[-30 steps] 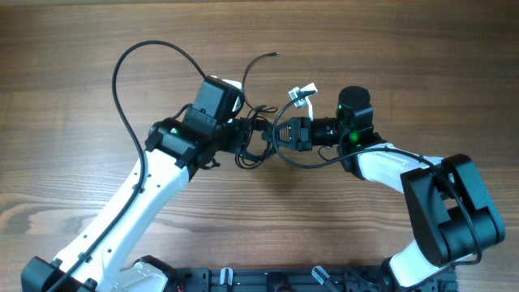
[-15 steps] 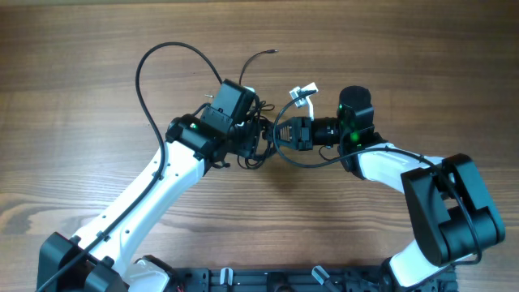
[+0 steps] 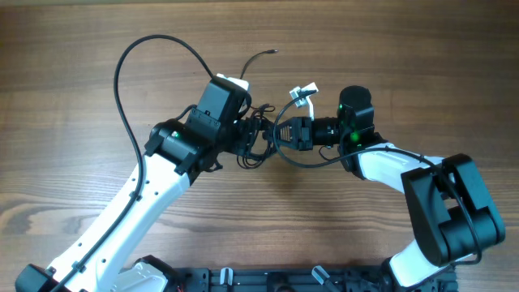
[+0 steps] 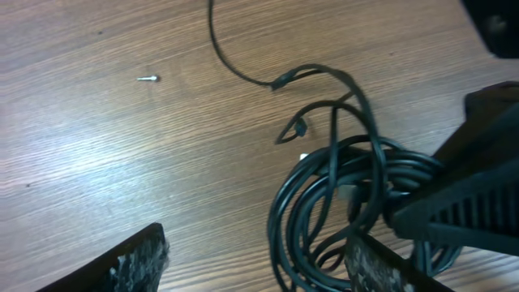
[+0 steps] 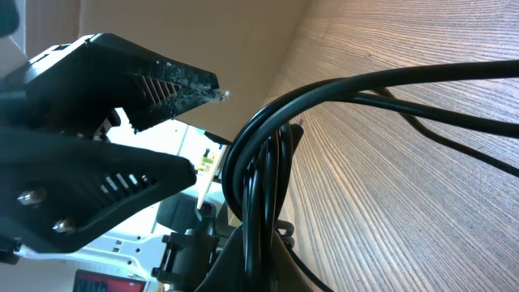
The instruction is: Untangle cables
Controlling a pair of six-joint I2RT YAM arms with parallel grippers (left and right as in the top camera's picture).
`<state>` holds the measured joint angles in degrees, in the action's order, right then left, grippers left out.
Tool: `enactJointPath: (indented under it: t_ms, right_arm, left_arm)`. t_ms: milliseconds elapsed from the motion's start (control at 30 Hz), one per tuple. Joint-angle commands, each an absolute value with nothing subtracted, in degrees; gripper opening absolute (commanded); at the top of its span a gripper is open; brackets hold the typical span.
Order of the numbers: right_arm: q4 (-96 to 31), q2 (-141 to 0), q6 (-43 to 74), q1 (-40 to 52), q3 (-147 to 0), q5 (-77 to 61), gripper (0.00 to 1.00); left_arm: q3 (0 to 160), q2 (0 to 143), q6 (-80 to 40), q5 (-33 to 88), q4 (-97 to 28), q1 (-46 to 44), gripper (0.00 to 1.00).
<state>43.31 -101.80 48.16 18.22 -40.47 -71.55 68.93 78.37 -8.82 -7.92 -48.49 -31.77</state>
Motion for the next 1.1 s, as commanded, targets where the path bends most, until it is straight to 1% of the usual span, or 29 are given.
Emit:
enactJointPath:
  t_ms: [0,267,467,567,733,900,967,1000,1033,1067]
  right_arm:
    - [43.66,-102.54,48.21,18.35,-40.82,-72.53,0.06]
    - [43.66,-102.54,48.21,18.35,-40.82,-72.55,0.06]
    - [43.66,-102.54,48.21,18.35,-40.82,-72.55,0.06]
    - [43.66,-102.54,48.23,18.35,-40.82,-72.60,0.06]
    - [43.66,-102.54,48.21,18.35,-40.80,-72.60,0.06]
    - [43.70,-102.54,48.23,18.35,-40.82,-72.95,0.06]
    - [43.70,-102.54,48.18,18.35,-40.80,-73.97,0.06]
    - [43.88,-102.54,48.21,18.35,-40.82,-74.87,0.06]
    - [44.12,-102.54,48.16,18.35,-40.80,-75.59,0.06]
    - [44.16,-102.54,48.16,18.35,-40.82,-75.81,0.06]
  left_arm:
    - [69.10,79.94,-9.87,-10.15,-48.90,-31.99,0.72]
    - [69.06,84.42,-9.87,-10.15,-48.93,-31.99,0.72]
    - [69.06,84.55,-9.82,-10.20,-48.90,-31.99,0.72]
    - [69.06,84.55,-9.85,-13.37,-49.41,-31.99,0.72]
    - [68.99,84.55,-9.85,-13.52,-50.30,-31.99,0.72]
    - [68.93,84.95,-9.82,-7.40,-50.22,-31.99,0.72]
    - [68.88,86.21,-9.82,-6.85,-50.26,-31.99,0.72]
    - [68.88,87.20,-9.82,-6.83,-50.24,-31.99,0.71]
    - [68.88,88.09,-9.82,-6.81,-50.24,-31.99,0.66]
    - [68.88,88.62,-9.82,-6.59,-50.24,-31.99,0.58]
